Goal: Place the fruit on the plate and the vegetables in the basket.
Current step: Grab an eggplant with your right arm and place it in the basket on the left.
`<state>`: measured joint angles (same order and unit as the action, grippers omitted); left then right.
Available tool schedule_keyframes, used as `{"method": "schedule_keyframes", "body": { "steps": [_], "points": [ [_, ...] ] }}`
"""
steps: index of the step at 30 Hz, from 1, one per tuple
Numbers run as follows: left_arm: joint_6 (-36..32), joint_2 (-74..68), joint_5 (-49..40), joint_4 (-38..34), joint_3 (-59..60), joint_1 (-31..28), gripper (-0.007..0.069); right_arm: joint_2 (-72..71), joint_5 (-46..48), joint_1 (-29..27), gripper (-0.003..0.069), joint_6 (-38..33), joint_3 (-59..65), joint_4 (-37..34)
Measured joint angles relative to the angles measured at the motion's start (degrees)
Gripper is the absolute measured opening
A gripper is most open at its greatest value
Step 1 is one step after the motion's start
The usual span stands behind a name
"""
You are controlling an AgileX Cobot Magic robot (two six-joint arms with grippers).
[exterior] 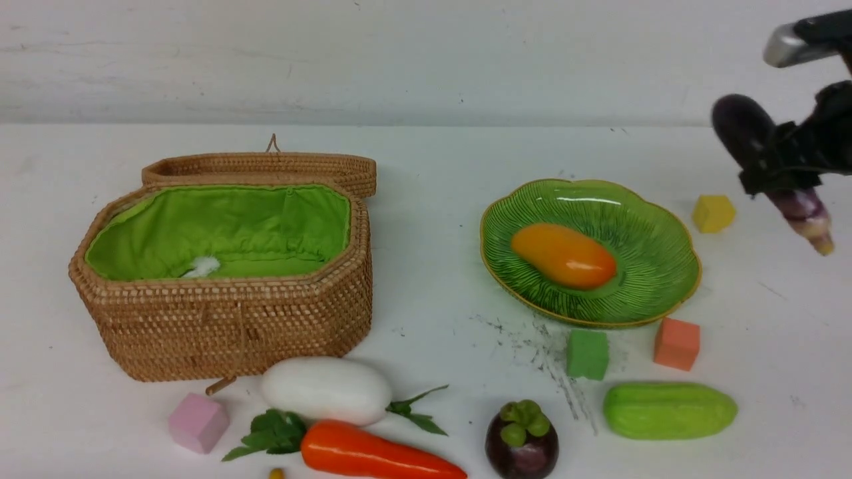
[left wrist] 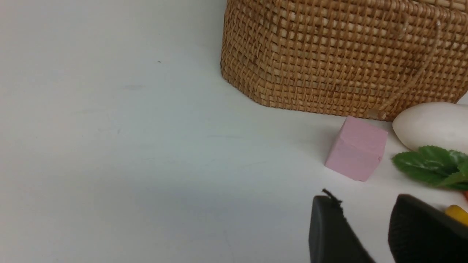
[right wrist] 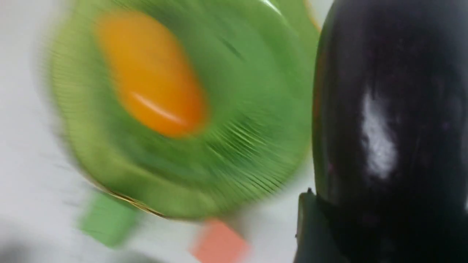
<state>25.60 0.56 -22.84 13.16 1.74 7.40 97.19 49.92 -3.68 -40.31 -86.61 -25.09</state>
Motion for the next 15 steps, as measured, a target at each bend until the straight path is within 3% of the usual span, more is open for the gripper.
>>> {"method": "schedule_keyframes", "body": {
  "steps": [5,8,15],
  "points": [
    [0.0,0.0,0.0,0.0,0.0,0.0,0.0239,4.2,-0.2,5.2,0.0372,-10.9,0.0,-8.9],
    [0.0,0.0,0.0,0.0,0.0,0.0,0.0239,7.4,-0.5,12.4,0.0372,-20.4,-2.2,-17.5],
    [0.0,0.0,0.0,0.0,0.0,0.0,0.0239,16.0,-2.3,26.8,0.0372,-22.6,-21.6,-24.9]
  ]
}}
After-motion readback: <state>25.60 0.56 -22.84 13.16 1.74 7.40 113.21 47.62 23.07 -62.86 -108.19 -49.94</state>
